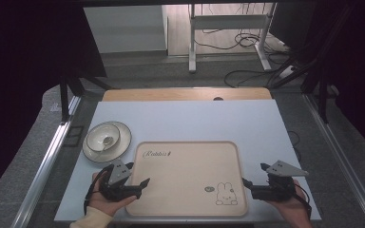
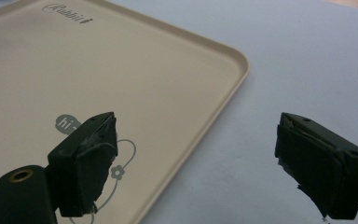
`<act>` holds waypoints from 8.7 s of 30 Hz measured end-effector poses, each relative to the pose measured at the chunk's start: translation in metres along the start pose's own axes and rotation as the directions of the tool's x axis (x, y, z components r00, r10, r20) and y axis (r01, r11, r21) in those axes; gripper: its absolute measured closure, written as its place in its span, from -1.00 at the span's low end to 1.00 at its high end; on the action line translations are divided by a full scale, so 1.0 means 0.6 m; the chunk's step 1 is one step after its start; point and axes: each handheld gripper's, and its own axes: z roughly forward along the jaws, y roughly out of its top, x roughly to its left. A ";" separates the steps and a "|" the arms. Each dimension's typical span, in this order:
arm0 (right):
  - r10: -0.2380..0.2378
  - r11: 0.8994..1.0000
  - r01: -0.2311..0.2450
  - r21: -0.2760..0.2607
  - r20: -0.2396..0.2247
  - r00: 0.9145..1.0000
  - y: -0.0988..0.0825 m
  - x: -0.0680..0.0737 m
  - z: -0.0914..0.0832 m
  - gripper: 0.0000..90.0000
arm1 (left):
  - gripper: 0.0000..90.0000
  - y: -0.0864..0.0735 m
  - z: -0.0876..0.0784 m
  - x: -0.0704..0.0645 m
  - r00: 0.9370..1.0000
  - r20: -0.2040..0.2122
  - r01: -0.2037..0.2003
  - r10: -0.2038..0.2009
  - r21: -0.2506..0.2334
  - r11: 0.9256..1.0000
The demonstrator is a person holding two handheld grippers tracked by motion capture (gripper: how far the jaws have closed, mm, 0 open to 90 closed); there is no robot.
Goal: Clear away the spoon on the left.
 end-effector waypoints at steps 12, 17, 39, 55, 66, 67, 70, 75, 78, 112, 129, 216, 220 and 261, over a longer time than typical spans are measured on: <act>0.017 1.000 -0.017 0.006 0.011 1.000 -0.001 -0.002 0.000 -0.70 | -0.48 0.001 -0.002 0.002 1.000 0.012 -0.016 0.016 -0.019 1.000; 0.006 1.000 -0.006 0.010 0.007 1.000 0.002 0.003 0.004 -0.70 | -0.47 0.000 -0.007 0.000 1.000 0.009 -0.018 0.018 -0.026 1.000; -0.029 0.999 0.029 0.019 0.007 1.000 0.003 0.000 0.010 -0.70 | -0.45 0.012 -0.037 0.008 0.999 -0.040 -0.013 0.010 -0.085 0.996; -0.037 0.999 0.037 0.020 0.005 0.999 0.002 0.000 0.010 -0.70 | -0.44 0.019 -0.048 0.013 0.999 -0.049 -0.019 0.014 -0.101 0.995; -0.039 0.999 0.039 0.022 0.006 0.999 0.002 0.000 0.011 -0.69 | -0.44 0.022 -0.064 0.027 0.998 -0.070 -0.006 -0.003 -0.124 0.992; -0.040 0.999 0.040 0.023 0.007 0.999 0.002 0.000 0.011 -0.69 | -0.44 0.022 -0.066 0.029 0.997 -0.074 -0.004 -0.005 -0.126 0.992; -0.041 0.999 0.041 0.024 0.008 0.999 0.002 0.000 0.011 -0.69 | -0.44 0.024 -0.071 0.034 0.997 -0.082 0.003 -0.014 -0.132 0.991; -0.047 0.999 0.047 0.023 0.011 0.999 0.002 0.000 0.011 -0.69 | -0.44 0.028 -0.079 0.042 0.996 -0.087 0.011 -0.024 -0.141 0.990; -0.047 0.999 0.047 0.024 0.012 0.999 0.002 0.000 0.011 -0.69 | -0.44 0.028 -0.080 0.045 0.996 -0.089 0.015 -0.028 -0.142 0.990; -0.053 0.998 0.052 0.036 0.019 0.998 -0.001 -0.002 0.013 -0.69 | -0.43 -0.020 -0.087 0.131 0.973 -0.198 0.090 -0.114 -0.125 0.988; -0.058 0.997 0.057 0.044 0.018 0.998 -0.001 -0.003 0.014 -0.69 | 0.05 -0.052 -0.074 0.152 0.965 -0.248 0.074 -0.090 -0.071 0.995; -0.075 0.996 0.074 0.042 0.028 0.997 -0.003 -0.002 0.014 -0.69 | 1.00 -0.040 -0.111 0.157 0.907 -0.403 0.024 -0.118 -0.230 0.973; -0.075 0.997 0.074 0.038 0.031 0.997 -0.002 -0.001 0.014 -0.69 | 1.00 -0.033 -0.113 0.158 0.908 -0.403 0.014 -0.116 -0.246 0.969; -0.085 0.996 0.083 0.041 0.038 0.996 -0.003 -0.001 0.013 -0.69 | 1.00 0.033 -0.135 0.089 0.953 -0.304 -0.099 0.001 -0.306 0.947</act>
